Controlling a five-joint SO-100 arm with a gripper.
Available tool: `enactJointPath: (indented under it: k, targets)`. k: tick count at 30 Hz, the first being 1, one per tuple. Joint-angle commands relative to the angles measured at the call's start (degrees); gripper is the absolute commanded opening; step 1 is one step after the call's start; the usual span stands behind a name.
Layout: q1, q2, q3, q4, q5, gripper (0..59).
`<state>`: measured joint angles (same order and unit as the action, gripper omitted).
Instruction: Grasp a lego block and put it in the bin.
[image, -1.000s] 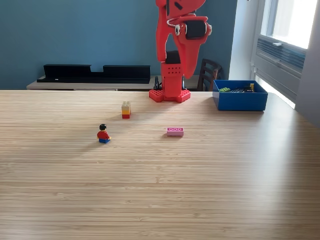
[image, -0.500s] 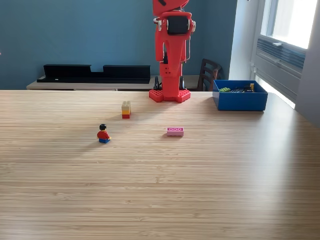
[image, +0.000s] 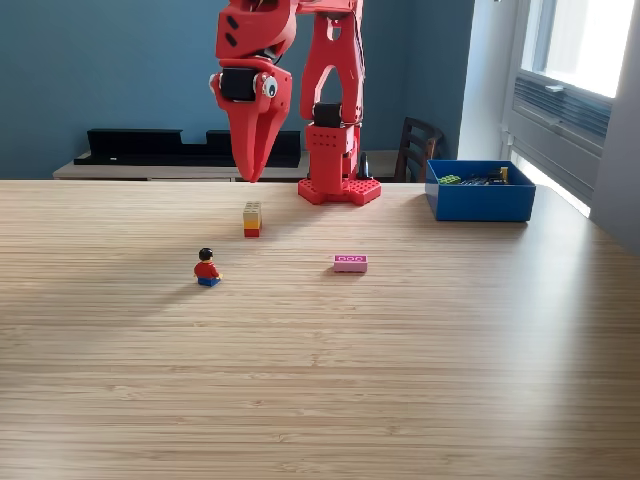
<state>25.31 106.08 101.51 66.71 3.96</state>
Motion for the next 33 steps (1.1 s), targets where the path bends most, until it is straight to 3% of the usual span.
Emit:
enactJointPath:
  k: [1,7,13,24,33]
  targets:
    - [1.5,3.5,0.5,-3.3,0.0,9.6]
    - [3.3,2.8,0.1,-5.0,1.1,16.2]
    - [6.6,-7.1,-5.9,-4.8,0.8,19.0]
    - [8.6,-20.7,-17.5,-3.8,-1.0,21.0]
    - [4.9,-30.5,-28.2,1.1,-0.9,20.2]
